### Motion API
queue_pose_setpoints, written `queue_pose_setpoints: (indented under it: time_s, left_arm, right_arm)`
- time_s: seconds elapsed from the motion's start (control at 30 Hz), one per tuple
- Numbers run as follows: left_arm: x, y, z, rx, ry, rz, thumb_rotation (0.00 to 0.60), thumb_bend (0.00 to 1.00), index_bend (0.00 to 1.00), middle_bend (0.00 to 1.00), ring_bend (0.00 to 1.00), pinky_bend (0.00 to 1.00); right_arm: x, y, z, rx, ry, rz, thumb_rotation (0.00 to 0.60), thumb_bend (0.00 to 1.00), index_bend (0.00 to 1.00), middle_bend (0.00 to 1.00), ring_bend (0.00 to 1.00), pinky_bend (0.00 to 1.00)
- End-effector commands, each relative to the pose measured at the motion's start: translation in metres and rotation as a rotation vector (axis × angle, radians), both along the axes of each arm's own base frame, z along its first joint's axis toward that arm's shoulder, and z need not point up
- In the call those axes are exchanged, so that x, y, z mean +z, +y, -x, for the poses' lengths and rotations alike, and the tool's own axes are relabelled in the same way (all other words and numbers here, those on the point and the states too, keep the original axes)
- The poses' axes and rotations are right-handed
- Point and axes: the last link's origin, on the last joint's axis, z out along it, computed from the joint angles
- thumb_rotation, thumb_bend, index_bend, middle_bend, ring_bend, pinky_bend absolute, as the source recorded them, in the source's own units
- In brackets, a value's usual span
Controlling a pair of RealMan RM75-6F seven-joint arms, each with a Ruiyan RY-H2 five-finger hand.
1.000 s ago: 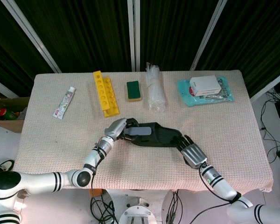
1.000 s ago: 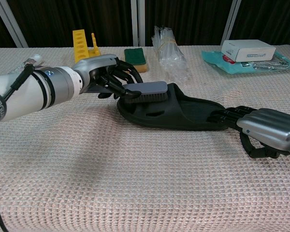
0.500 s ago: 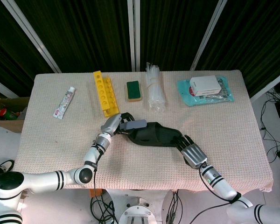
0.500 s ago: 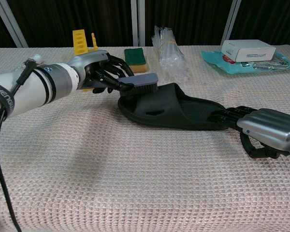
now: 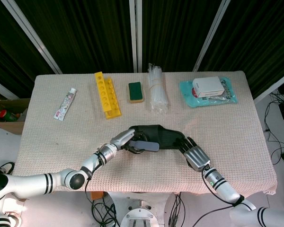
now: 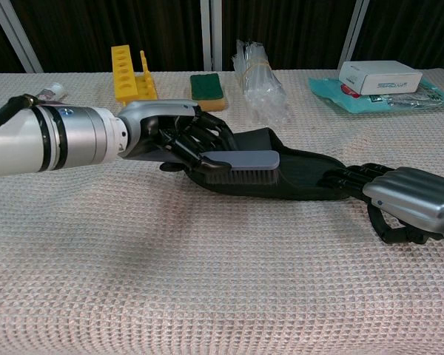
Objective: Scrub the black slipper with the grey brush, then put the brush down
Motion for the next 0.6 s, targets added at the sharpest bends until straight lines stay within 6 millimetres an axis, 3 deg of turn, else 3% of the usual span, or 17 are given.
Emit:
queue_pose_setpoints:
  time_s: [0.03,0.23,0.6]
  left_arm:
    - [0.002,0.004,0.001,0.006,-0.023,-0.059,0.600,0.54,0.89,0.92,0.86,0.94]
    - [-0.003,0.014,0.007,0.029,-0.030,-0.250,0.600,0.54,0.89,0.92,0.86,0.94]
    - [-0.016,0.033,0.018,0.110,0.033,-0.339,0.600,0.54,0.89,0.92,0.86,0.94]
  right_arm:
    - [0.000,0.000,0.000,-0.002,-0.001,0.001,0.594,1.00,0.00,0.00,0.00,0.00]
    - [0.002,0.000,0.001,-0.006,-0.004,0.005,0.595,1.00,0.00,0.00,0.00,0.00]
    - [0.002,-0.002,0.003,-0.011,0.000,0.001,0.594,1.00,0.00,0.00,0.00,0.00]
